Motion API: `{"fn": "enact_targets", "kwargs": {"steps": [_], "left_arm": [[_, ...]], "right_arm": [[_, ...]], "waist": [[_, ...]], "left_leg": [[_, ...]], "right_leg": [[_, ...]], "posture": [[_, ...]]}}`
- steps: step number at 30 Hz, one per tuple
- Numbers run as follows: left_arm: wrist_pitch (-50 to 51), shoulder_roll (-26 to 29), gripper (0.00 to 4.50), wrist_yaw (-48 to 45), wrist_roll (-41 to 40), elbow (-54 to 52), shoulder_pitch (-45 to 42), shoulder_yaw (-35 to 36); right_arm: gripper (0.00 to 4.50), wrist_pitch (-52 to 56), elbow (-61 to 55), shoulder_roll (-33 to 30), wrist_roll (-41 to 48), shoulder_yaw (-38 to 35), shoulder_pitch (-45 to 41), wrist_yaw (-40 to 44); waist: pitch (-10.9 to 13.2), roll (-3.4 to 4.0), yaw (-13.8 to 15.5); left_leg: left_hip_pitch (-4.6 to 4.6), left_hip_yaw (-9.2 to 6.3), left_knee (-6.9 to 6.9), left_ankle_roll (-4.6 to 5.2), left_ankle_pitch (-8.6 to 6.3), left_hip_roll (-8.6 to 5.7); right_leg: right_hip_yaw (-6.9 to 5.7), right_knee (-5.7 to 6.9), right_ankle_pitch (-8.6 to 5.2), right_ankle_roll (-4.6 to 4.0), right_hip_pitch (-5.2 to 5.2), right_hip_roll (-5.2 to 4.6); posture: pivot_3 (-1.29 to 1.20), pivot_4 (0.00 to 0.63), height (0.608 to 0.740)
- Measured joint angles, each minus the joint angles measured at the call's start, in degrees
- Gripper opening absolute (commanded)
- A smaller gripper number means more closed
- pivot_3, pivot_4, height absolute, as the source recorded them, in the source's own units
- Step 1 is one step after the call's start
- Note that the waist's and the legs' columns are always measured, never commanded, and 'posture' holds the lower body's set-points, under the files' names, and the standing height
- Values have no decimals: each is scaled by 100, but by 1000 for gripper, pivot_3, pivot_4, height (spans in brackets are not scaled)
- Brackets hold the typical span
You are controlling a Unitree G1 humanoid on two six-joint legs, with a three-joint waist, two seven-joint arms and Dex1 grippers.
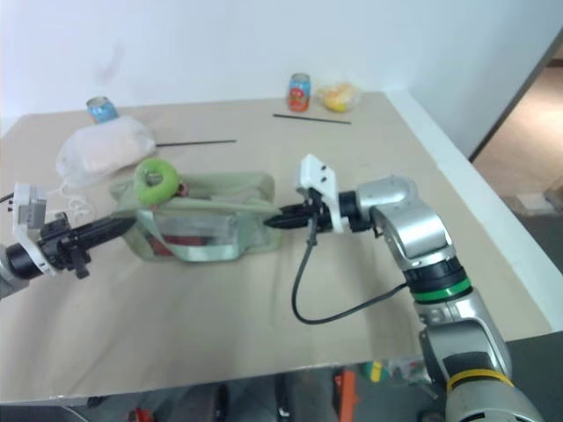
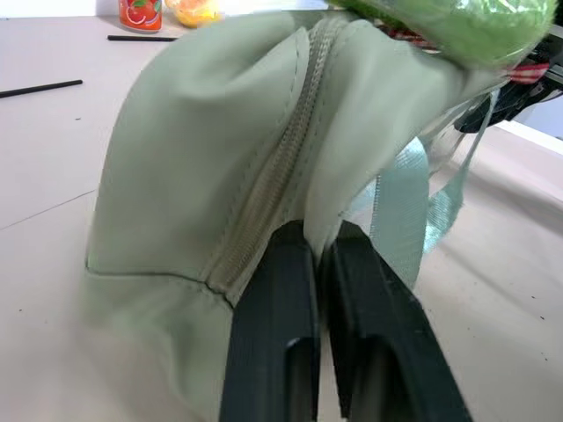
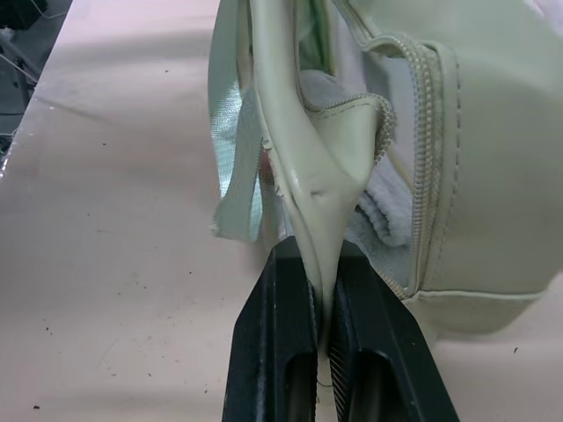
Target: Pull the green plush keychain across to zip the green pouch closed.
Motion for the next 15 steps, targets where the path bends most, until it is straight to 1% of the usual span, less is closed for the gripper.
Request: {"fn": "enact_targets", "kwargs": {"steps": [3, 4, 5, 6, 8, 9, 10, 11, 12, 13, 15], "left_arm": [[1, 0, 175, 31, -2, -34, -11, 0], [1, 0, 175, 34, -2, -34, -11, 0], [0, 0, 175, 41, 0, -39, -9, -1], [0, 0, 175, 46, 1, -50, -5, -1], [0, -5, 175, 79, 1, -112, 28, -3], [0, -16, 175, 92, 1, -142, 53, -10], [-3, -52, 175, 114, 1, -160, 65, -13], [-17, -92, 175, 128, 1, -182, 77, -13], [-29, -113, 175, 131, 0, -190, 95, -13], [-39, -122, 175, 135, -1, -192, 115, -11], [-44, -131, 175, 150, -1, -199, 136, 2]], "right_arm": [[1137, 53, 6, -55, 11, -2, 12, 2], [1137, 68, 8, -57, 13, -2, 12, 3], [1735, 150, 12, -81, 70, -11, 12, 34], [1901, 216, 12, -120, 134, -24, 12, 85], [2743, 404, 12, -234, 313, -136, 9, 197], [2983, 493, 24, -292, 408, -215, -8, 255], [3322, 605, 56, -383, 545, -307, -46, 335], [3847, 713, 121, -489, 707, -474, -86, 440], [4068, 777, 178, -594, 804, -611, -139, 511], [4456, 837, 265, -695, 910, -783, -241, 562], [4456, 875, 427, -773, 1043, -1052, -464, 604]], "waist": [[1, -1, 0], [1, -1, 0], [1, -1, 0], [1, -1, 0], [2, -1, 1], [2, -2, 1], [3, -1, 1], [6, -3, 2], [6, -3, 2], [6, -3, 3], [6, -3, 2]], "left_leg": [[1, 0, 0, 0, 0, -1], [0, 0, 0, 0, 0, -1], [0, 0, 0, 0, 0, -1], [1, 0, 0, 0, 0, -1], [1, -1, 0, 0, 0, -1], [0, -1, 0, 0, 0, -2], [0, 0, 0, 0, 0, -4], [1, -1, 1, 0, 0, -9], [0, -1, 1, 0, 0, -11], [0, 0, 1, 0, 0, -13], [-2, 2, 1, 1, 0, -16]], "right_leg": [[0, 0, 0, 0, 0, 0], [0, 0, 0, 0, 0, 0], [0, 0, 0, 0, 0, 0], [-1, 0, 0, 0, -1, 0], [-1, 0, 0, 0, -3, -1], [-1, 0, 0, 0, -4, -1], [0, 0, 0, 0, -5, -2], [-1, 0, 0, 0, -6, 0], [-1, 0, 0, 0, -6, -1], [1, 0, 0, 0, -6, -1], [4, 0, 0, 1, -2, -1]], "posture": [[0, 150, 740], [0, 150, 740], [0, 150, 740], [0, 150, 740], [0, 150, 740], [0, 150, 740], [0, 150, 740], [0, 150, 740], [0, 150, 740], [0, 150, 740], [0, 150, 740]]}}
